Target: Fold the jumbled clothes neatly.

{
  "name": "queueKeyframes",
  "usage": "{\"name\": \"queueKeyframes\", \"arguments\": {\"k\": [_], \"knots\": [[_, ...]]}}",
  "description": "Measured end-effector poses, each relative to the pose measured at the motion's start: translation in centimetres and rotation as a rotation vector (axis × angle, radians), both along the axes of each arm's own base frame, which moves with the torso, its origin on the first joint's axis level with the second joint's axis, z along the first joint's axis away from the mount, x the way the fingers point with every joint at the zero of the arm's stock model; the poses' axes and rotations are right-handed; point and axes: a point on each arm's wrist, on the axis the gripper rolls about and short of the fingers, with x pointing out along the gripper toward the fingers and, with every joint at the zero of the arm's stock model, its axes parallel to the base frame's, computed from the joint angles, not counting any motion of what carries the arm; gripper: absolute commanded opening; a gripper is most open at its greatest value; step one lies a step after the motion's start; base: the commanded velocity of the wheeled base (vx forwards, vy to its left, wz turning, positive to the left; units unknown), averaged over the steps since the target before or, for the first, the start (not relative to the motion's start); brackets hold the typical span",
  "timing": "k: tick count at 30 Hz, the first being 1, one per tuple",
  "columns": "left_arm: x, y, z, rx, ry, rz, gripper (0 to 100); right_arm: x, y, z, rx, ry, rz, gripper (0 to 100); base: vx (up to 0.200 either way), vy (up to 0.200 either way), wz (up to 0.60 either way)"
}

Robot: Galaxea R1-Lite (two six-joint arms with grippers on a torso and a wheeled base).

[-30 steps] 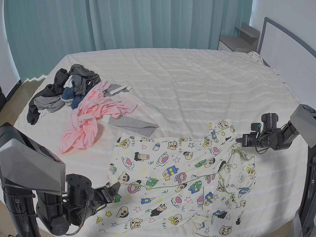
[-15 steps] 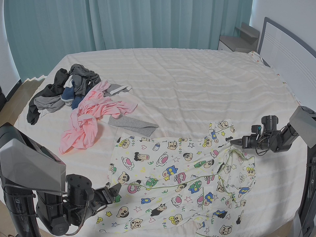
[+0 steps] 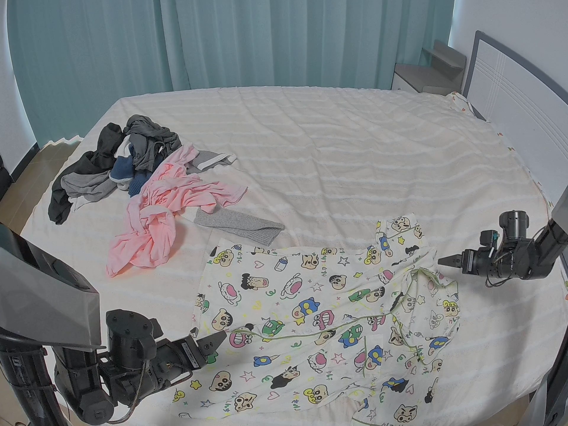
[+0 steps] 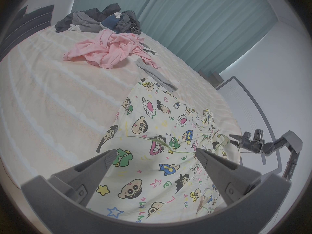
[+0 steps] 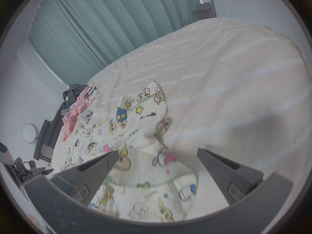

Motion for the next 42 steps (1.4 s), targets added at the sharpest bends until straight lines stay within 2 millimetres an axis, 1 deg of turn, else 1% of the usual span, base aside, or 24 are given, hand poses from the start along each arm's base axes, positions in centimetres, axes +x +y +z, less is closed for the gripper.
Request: {"name": "queueKeyframes", "arguments": {"k": [8, 13, 20, 23, 27, 32, 36, 42], "knots": [[0.0, 0.0, 0.3, -0.018, -0.007, -0.001, 100, -6.1, -1.5, 1.4, 0.038, 0.036, -0.013, 100, -0.200, 0.000, 0.00], [-0.1, -0.2, 0.1, -0.026, 0.006, -0.001, 100, -9.5, -1.9, 1.8, 0.034, 0.049, -0.010, 100, -0.200, 0.000, 0.00], [-0.1, -0.2, -0.4, -0.025, 0.031, 0.003, 100, -13.0, -1.2, 1.6, 0.043, 0.071, 0.031, 100, -0.200, 0.000, 0.00], [-0.1, -0.2, -1.0, -0.005, 0.051, 0.015, 100, -14.0, -0.8, 1.3, 0.028, 0.083, 0.066, 100, 0.000, 0.000, 0.00], [0.1, -0.2, -2.1, 0.038, 0.074, 0.059, 100, -14.5, -0.1, 0.6, 0.028, 0.113, 0.102, 100, 0.000, 0.000, 0.00], [0.6, -0.3, -3.1, 0.038, 0.103, 0.096, 100, -14.3, 1.2, -0.3, 0.051, 0.165, 0.150, 100, 0.000, 0.000, 0.00], [0.9, -0.4, -3.4, 0.017, 0.115, 0.115, 100, -13.5, 2.2, -0.7, 0.079, 0.199, 0.177, 100, 0.000, 0.000, 0.00], [1.2, -0.7, -3.5, -0.036, 0.122, 0.145, 100, -11.6, 2.8, -0.9, 0.107, 0.264, 0.204, 100, 0.000, 0.000, 0.00]]}}
